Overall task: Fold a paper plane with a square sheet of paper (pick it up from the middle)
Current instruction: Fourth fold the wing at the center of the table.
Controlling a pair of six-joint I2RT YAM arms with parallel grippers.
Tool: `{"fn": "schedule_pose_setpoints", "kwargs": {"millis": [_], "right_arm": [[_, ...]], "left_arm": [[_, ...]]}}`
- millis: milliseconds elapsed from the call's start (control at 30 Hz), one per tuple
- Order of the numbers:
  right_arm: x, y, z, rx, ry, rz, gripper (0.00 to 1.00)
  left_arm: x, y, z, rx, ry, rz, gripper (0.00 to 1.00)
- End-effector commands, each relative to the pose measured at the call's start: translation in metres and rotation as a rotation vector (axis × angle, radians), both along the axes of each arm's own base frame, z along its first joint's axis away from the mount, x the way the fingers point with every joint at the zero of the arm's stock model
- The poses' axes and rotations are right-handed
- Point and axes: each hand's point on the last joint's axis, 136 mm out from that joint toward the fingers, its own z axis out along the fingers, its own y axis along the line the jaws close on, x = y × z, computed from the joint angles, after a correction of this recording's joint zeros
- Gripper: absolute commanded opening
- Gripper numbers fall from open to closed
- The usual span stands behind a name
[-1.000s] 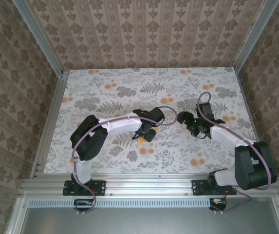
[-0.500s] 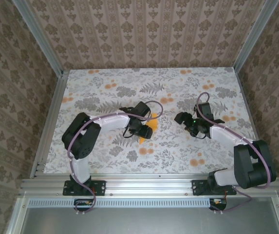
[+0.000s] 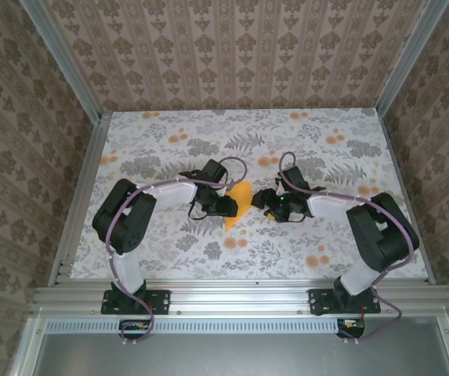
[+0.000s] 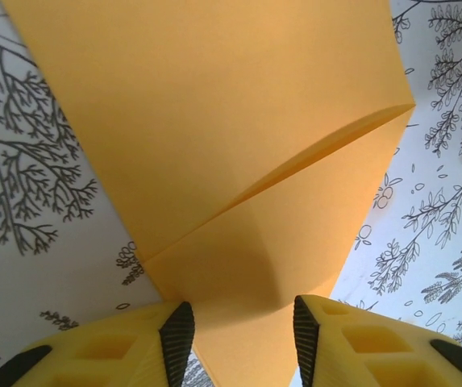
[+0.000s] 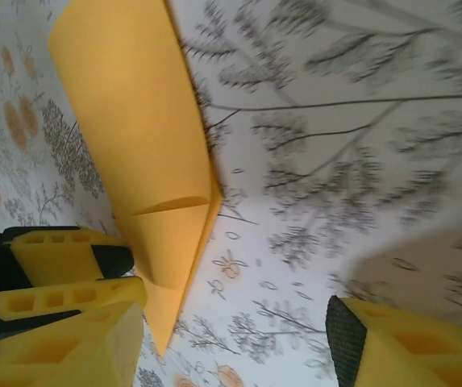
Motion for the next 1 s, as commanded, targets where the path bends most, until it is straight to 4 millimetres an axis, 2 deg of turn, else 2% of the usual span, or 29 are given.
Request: {"fn": "schedule_pose_setpoints", "kwargs": {"millis": [0, 233, 300, 633, 800, 967], "right_arm": [[0.012, 0.02, 0.005, 0.062, -0.005, 0.003, 0.57], [0.025, 0.032, -0.005, 0.08, -0.003, 0.006, 0.36], [0.028, 0.033, -0.006, 0.081, -0.005, 0.006, 0.33], [0.034, 0.039, -0.014, 0.095, 0.005, 0.008, 0.28], [0.032, 0.044, -0.008, 0.146, -0.005, 0.017, 0.22], [0.029, 0.048, -0.006, 0.17, -0.008, 0.029, 0.22]], "left_arm": [[-0.021, 0.017, -0.037, 0.079, 0.092, 0.014, 0.38], [-0.02, 0.019, -0.04, 0.093, 0.095, 0.014, 0.29], [-0.022, 0.019, -0.041, 0.096, 0.098, 0.011, 0.28], [-0.021, 0.02, -0.042, 0.104, 0.1, 0.013, 0.25], [-0.02, 0.02, -0.042, 0.112, 0.096, 0.01, 0.24], [-0.019, 0.02, -0.042, 0.115, 0.094, 0.011, 0.23]]}}
